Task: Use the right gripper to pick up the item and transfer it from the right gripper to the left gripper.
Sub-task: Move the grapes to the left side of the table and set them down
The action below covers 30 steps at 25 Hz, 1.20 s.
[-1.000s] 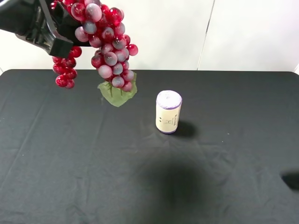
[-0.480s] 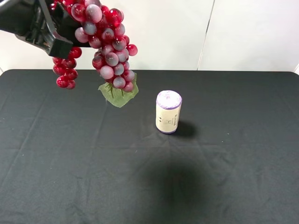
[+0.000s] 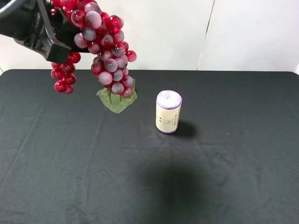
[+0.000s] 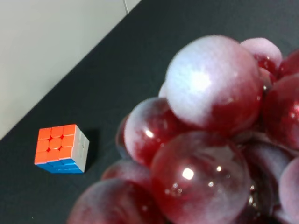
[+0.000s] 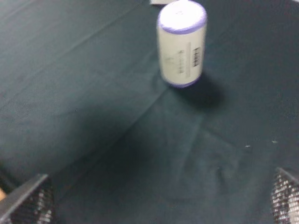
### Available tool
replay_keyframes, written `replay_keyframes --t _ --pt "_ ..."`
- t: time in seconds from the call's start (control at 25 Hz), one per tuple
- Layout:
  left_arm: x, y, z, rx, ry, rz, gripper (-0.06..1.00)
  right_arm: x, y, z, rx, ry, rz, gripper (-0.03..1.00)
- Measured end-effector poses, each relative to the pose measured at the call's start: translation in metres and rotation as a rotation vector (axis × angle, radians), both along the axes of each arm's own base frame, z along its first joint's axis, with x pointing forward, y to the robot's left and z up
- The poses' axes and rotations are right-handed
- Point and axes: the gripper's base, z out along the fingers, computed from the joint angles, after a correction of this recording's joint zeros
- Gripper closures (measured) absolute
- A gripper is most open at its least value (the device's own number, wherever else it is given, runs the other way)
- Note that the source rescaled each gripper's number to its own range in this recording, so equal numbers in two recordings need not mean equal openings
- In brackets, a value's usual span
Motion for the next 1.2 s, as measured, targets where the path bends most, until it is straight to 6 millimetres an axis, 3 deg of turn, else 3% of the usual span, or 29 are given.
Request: replay_keyframes --t 0.44,0.88,1.2 --pt "-0.005 0.002 -0.006 0.038 0.079 -0.007 0.94 -0.008 -0.004 0.001 0.041 -0.056 -0.409 -0.03" --pt "0.007 0.042 -0.030 0.338 0.248 0.475 0.94 -0.008 -0.003 0.001 0.043 -0.054 -0.434 -0.03" --pt "0.034 0.034 -0.073 0.480 0.409 0.535 0.94 -0.008 -0.003 0.001 0.043 -0.054 -0.434 -0.03"
